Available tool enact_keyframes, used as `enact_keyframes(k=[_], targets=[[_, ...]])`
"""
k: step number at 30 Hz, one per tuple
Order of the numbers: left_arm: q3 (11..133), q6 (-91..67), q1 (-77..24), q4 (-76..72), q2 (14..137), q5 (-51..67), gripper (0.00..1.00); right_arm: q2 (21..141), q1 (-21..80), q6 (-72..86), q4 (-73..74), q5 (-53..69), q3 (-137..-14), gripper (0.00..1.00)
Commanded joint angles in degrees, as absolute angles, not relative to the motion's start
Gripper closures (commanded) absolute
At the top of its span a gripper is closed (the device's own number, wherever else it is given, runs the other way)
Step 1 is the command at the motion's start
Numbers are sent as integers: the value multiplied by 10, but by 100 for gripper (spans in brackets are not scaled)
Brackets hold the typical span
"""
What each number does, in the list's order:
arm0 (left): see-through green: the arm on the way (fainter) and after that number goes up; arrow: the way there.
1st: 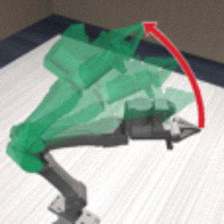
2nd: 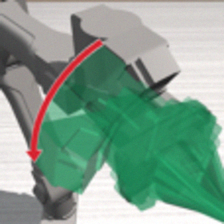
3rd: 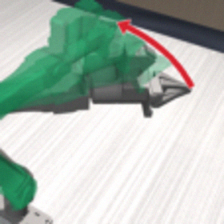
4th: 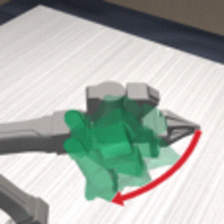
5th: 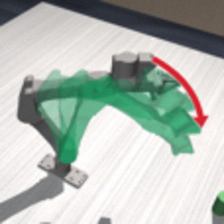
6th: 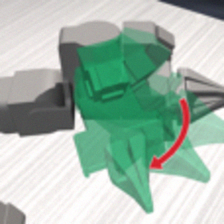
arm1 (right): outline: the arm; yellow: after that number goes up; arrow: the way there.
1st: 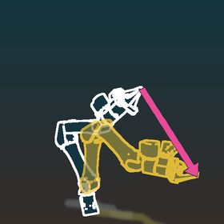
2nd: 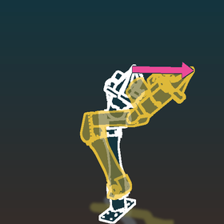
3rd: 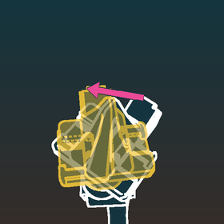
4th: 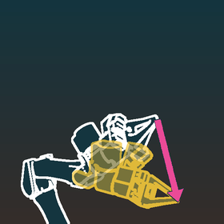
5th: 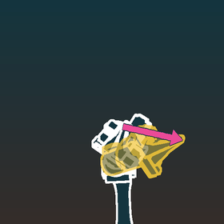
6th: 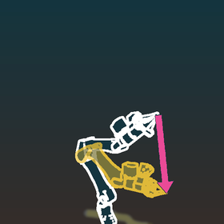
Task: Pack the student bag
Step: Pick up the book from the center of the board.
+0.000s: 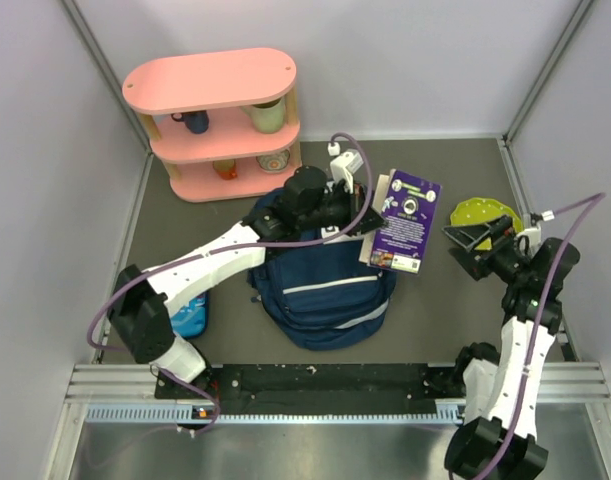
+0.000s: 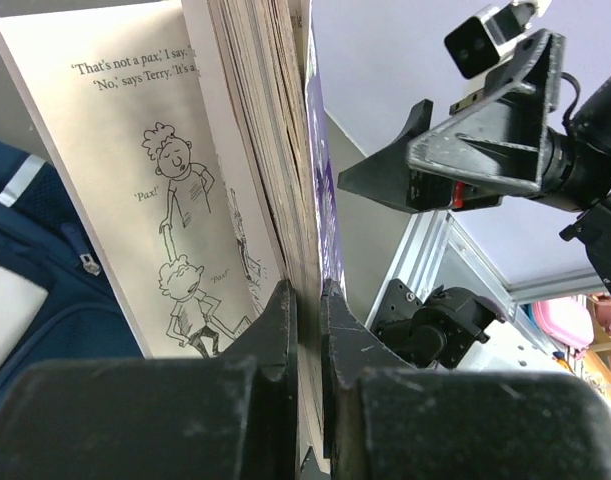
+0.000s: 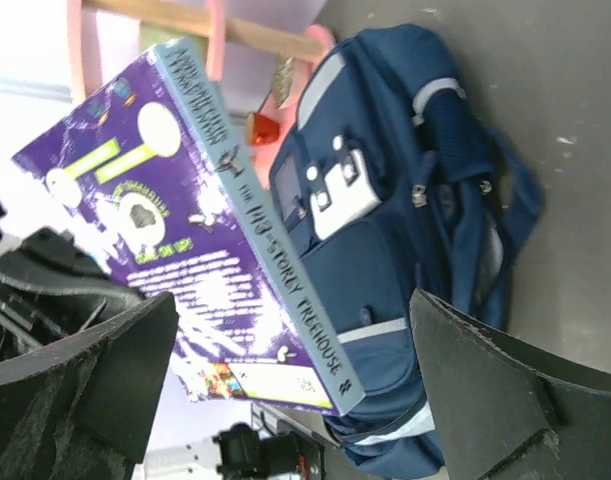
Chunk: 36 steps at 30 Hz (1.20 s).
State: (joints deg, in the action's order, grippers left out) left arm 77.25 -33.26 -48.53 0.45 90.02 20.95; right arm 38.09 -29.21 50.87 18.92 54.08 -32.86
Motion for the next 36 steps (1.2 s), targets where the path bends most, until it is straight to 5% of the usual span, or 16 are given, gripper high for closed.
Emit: enact_keyframes(k=[1, 15, 19, 21, 22, 24, 25, 27, 29, 32, 36], targets=[[756, -331, -475, -69, 841, 219, 100, 381, -241, 556, 73, 575, -323, 3], [702, -356, -471, -153, 808, 314, 100, 482, -21, 550, -78, 526, -320, 4], [674, -369, -465, -179, 805, 331, 100, 499, -4, 566, -127, 526, -313, 31], [662, -371, -459, -179, 800, 330, 100, 491, -4, 574, -145, 530, -303, 54], [659, -368, -456, -164, 797, 323, 100, 488, -4, 574, -145, 528, -301, 74], [651, -360, -446, -145, 789, 310, 100, 478, -4, 566, -135, 523, -301, 91], [652, -349, -443, -122, 787, 303, 75, 476, -4, 565, -133, 525, -302, 100], [650, -335, -436, -94, 776, 276, 37, 475, -4, 563, -130, 528, -304, 100], [644, -319, -433, -63, 766, 249, 13, 474, -4, 565, -131, 532, -305, 100], [622, -322, -422, -68, 744, 215, 1, 473, -4, 593, -176, 551, -297, 100], [605, -348, -401, -118, 745, 237, 1, 483, -4, 662, -285, 591, -283, 100]])
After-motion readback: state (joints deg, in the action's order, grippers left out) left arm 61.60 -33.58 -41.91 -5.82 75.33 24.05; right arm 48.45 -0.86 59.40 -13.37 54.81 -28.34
